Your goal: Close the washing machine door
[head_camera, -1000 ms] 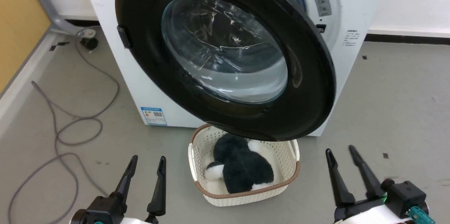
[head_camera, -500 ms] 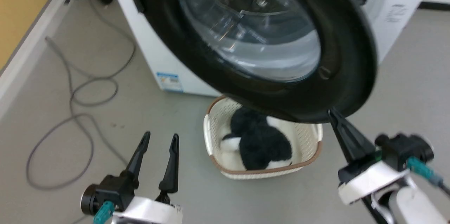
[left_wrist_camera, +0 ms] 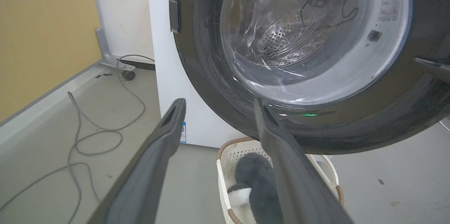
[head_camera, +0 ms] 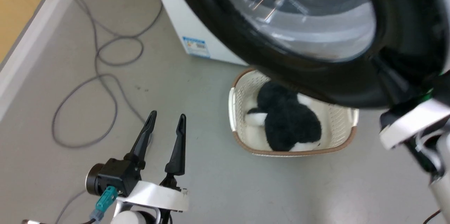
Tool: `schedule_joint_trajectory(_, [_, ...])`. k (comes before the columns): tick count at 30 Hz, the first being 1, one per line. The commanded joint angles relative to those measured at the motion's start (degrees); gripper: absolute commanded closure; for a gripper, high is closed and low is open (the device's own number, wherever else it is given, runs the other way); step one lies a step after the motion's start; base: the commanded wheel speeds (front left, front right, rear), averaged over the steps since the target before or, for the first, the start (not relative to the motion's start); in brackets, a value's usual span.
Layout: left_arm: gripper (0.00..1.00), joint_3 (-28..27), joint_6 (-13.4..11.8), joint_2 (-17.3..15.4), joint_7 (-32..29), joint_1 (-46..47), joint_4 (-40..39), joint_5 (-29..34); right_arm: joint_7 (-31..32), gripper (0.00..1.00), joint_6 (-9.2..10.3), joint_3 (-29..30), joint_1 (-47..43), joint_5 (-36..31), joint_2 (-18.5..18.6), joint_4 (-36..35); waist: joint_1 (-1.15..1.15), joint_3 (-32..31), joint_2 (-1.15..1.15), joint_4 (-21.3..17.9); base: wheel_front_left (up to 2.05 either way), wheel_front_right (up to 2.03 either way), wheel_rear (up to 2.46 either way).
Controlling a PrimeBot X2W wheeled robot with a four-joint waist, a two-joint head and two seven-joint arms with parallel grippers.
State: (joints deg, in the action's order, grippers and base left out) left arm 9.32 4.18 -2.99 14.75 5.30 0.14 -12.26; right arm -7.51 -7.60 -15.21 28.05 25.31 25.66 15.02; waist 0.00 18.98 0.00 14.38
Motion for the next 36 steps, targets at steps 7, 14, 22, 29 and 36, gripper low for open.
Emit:
schedule_joint_trajectory(7, [0.0,2.17,-1.47,0.1,0.25,2.14,-0.77,-1.62,2.32,1.0,0.11,3.73,8.8,1.43,3.64,4.63,0.0,3.46,0.0,2.43,0.0,0.0,0.0])
schedule_joint_trajectory(14, [0.0,3.17,-2.19,0.11,0.25,3.17,-0.78,-2.35,4.18,1.0,0.11,7.74,17.08,2.66,4.55,11.11,0.0,5.29,0.0,3.35,0.0,0.0,0.0])
schedule_joint_trajectory(22, [0.0,4.42,-2.9,0.11,0.25,4.37,-0.79,-1.83,5.28,1.0,0.11,11.21,23.48,1.6,4.74,16.2,0.0,6.46,0.0,4.02,0.0,0.0,0.0])
schedule_joint_trajectory(29, [0.0,4.08,-3.35,0.11,0.25,4.25,-0.65,-2.02,4.1,1.0,0.11,12.22,23.96,0.53,2.91,18.55,0.0,5.35,0.0,3.3,0.0,0.0,0.0])
schedule_joint_trajectory(36, [0.0,2.51,-3.41,0.11,0.25,2.93,0.23,-1.64,1.13,1.0,0.11,9.6,18.86,0.97,0.2,18.5,0.0,0.76,0.0,0.89,0.0,0.0,0.0])
